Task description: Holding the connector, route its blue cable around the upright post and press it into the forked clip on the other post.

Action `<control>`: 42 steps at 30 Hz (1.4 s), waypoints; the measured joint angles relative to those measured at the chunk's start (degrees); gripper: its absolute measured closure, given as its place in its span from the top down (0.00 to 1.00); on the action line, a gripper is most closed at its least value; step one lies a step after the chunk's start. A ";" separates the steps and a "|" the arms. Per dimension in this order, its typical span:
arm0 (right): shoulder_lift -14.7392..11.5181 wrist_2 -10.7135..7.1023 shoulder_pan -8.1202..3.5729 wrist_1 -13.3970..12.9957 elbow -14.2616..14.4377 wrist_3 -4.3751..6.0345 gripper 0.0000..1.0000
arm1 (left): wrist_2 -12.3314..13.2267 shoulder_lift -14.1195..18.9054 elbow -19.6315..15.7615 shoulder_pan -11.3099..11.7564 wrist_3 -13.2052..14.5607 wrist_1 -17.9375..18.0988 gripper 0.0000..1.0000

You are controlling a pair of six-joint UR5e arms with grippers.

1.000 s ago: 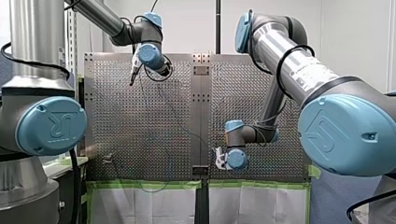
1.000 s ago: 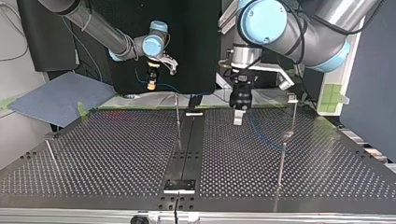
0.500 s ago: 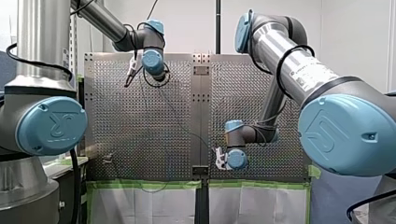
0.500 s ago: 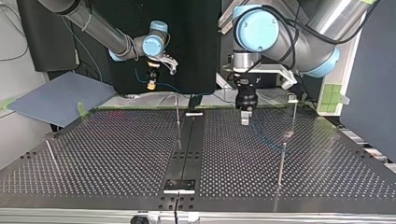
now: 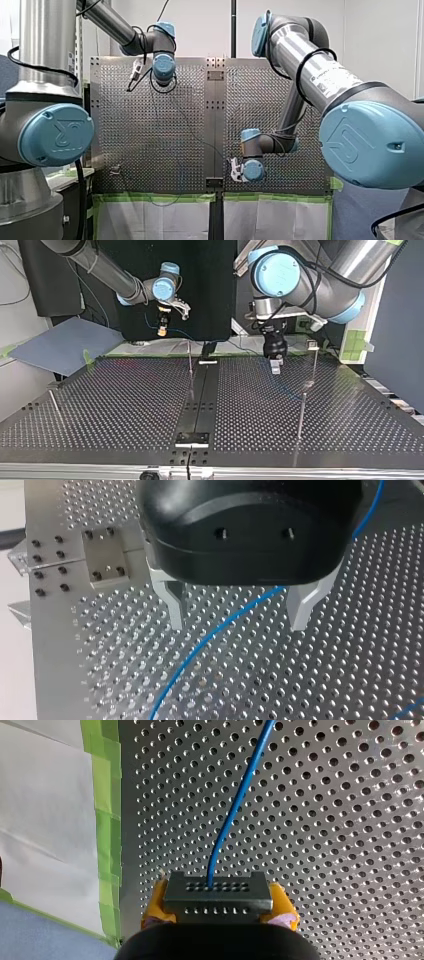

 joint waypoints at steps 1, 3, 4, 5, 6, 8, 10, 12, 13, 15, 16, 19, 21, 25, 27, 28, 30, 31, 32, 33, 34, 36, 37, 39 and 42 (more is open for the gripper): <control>0.00 0.01 0.00 0.00 0.00 0.00 0.38 | -0.56 0.01 0.00 0.00 0.27 0.17 1.00; -0.01 0.02 -0.01 0.00 0.00 0.00 0.38 | -1.40 0.01 0.00 0.01 0.70 0.33 1.00; -0.01 0.02 -0.01 0.00 0.00 0.00 0.38 | -1.81 0.00 0.00 0.01 0.96 0.39 1.00; -0.01 0.03 -0.01 0.00 0.00 0.00 0.38 | -1.95 0.00 0.00 0.02 1.11 0.43 1.00; -0.01 0.02 -0.01 -0.02 0.00 0.00 0.38 | -1.97 -0.01 0.00 0.03 1.26 0.49 1.00; -0.02 0.02 -0.01 -0.08 0.00 0.00 0.38 | -1.60 -0.10 0.00 0.03 1.63 0.64 1.00; -0.02 0.03 0.00 -0.16 0.00 0.00 0.38 | -0.88 -0.32 0.00 0.00 2.08 0.77 1.00; -0.02 0.03 -0.01 -0.22 -0.02 0.00 0.38 | -0.18 -0.61 0.00 -0.11 2.39 0.90 1.00; -0.02 0.03 -0.01 -0.23 -0.02 0.00 0.38 | 0.36 -0.80 0.00 -0.21 2.52 1.00 1.00; -0.02 0.03 -0.01 -0.25 -0.01 0.00 0.38 | 1.13 -1.01 0.00 -0.33 2.64 1.16 1.00; -0.02 0.03 -0.01 -0.26 -0.01 0.00 0.38 | 1.58 -1.10 0.08 -0.38 2.68 1.21 1.00; -0.03 0.03 -0.01 -0.26 -0.02 0.00 0.38 | 1.63 -1.21 0.44 -0.21 2.84 1.21 1.00; -0.03 0.03 -0.01 -0.26 -0.01 0.00 0.38 | 1.04 -1.23 0.81 0.02 2.95 1.15 1.00; -0.04 0.03 -0.01 -0.26 -0.01 0.00 0.38 | 0.56 -1.24 2.14 0.29 3.02 1.00 1.00; -0.04 0.03 -0.01 -0.30 -0.03 0.03 0.38 | 0.78 -1.25 2.69 0.34 3.01 0.89 1.00; -0.04 0.03 -0.01 -0.32 -0.03 0.08 0.38 | 0.99 -1.29 3.03 0.34 3.01 0.84 1.00; -0.05 0.02 -0.01 -0.38 -0.02 0.18 0.38 | 1.23 -1.53 3.50 0.35 3.02 0.72 1.00; -0.05 0.03 -0.01 -0.40 -0.03 0.20 0.38 | 1.32 -1.86 3.82 0.30 3.04 0.54 1.00; -0.05 0.02 -0.01 -0.41 -0.04 0.22 0.38 | 1.34 -2.19 4.05 0.21 3.05 0.36 1.00; -0.05 0.03 -0.01 -0.42 -0.06 0.24 0.38 | 1.32 -2.56 4.28 0.10 3.10 0.20 1.00; -0.05 0.03 -0.01 -0.43 -0.06 0.24 0.38 | 1.24 -3.11 4.57 -0.08 3.24 0.02 1.00; -0.05 0.03 -0.01 -0.43 -0.06 0.26 0.38 | 0.93 -3.95 5.04 -0.36 3.44 -0.13 1.00; -0.05 0.03 -0.01 -0.44 -0.07 0.26 0.38 | 0.63 -4.47 5.37 -0.49 3.54 -0.18 1.00; -0.05 0.03 -0.01 -0.44 -0.08 0.26 0.38 | 0.12 -5.25 5.93 -0.60 3.62 -0.24 1.00; -0.05 0.03 -0.01 -0.40 -0.08 0.26 0.38 | -0.34 -6.51 6.88 -0.66 3.65 -0.24 1.00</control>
